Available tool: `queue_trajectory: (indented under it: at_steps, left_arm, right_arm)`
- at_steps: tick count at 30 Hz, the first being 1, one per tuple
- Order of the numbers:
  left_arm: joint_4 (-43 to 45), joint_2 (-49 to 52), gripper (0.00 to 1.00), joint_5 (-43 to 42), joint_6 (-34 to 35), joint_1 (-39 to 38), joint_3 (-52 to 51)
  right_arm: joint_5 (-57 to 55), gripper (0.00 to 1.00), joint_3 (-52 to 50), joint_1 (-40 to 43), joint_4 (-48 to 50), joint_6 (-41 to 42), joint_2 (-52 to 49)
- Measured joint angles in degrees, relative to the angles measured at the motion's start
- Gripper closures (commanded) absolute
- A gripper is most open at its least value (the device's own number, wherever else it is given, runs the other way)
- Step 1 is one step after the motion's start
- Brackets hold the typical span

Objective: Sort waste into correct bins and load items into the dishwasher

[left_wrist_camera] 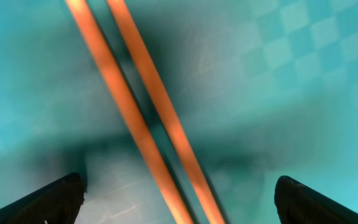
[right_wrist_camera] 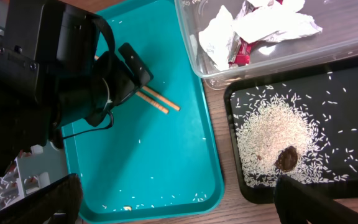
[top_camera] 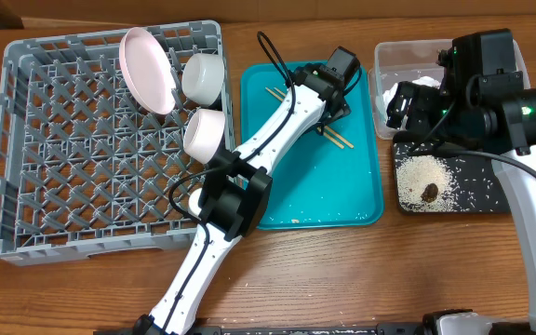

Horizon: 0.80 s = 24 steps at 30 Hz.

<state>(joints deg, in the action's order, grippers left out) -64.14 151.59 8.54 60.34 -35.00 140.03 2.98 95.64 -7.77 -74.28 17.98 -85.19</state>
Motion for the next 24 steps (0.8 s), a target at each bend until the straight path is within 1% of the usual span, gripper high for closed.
queue_trajectory:
  at_steps: [5, 9, 15, 19, 24]
  left_arm:
    - [-4.1, -0.1, 0.00, -1.2, -2.1, 1.0, 1.2]
    - [-9.3, -0.1, 0.00, -1.2, -3.4, 1.8, 3.8]
    - [-14.6, -0.1, 0.00, -2.4, -1.5, 2.5, 6.3]
    - [-13.7, -0.1, 0.04, -2.6, 1.0, 2.5, 5.7]
    - [-8.2, -0.3, 0.06, -3.5, 3.5, 2.5, 1.0]
  right_arm:
    - [0.0, 0.00, 0.0, 0.0, 0.0, 0.0, 0.0]
    - [0.0, 0.00, 0.0, 0.0, 0.0, 0.0, 0.0]
    - [0.0, 0.00, 0.0, 0.0, 0.0, 0.0, 0.0]
    - [0.0, 0.00, 0.0, 0.0, 0.0, 0.0, 0.0]
    - [0.0, 0.00, 0.0, 0.0, 0.0, 0.0, 0.0]
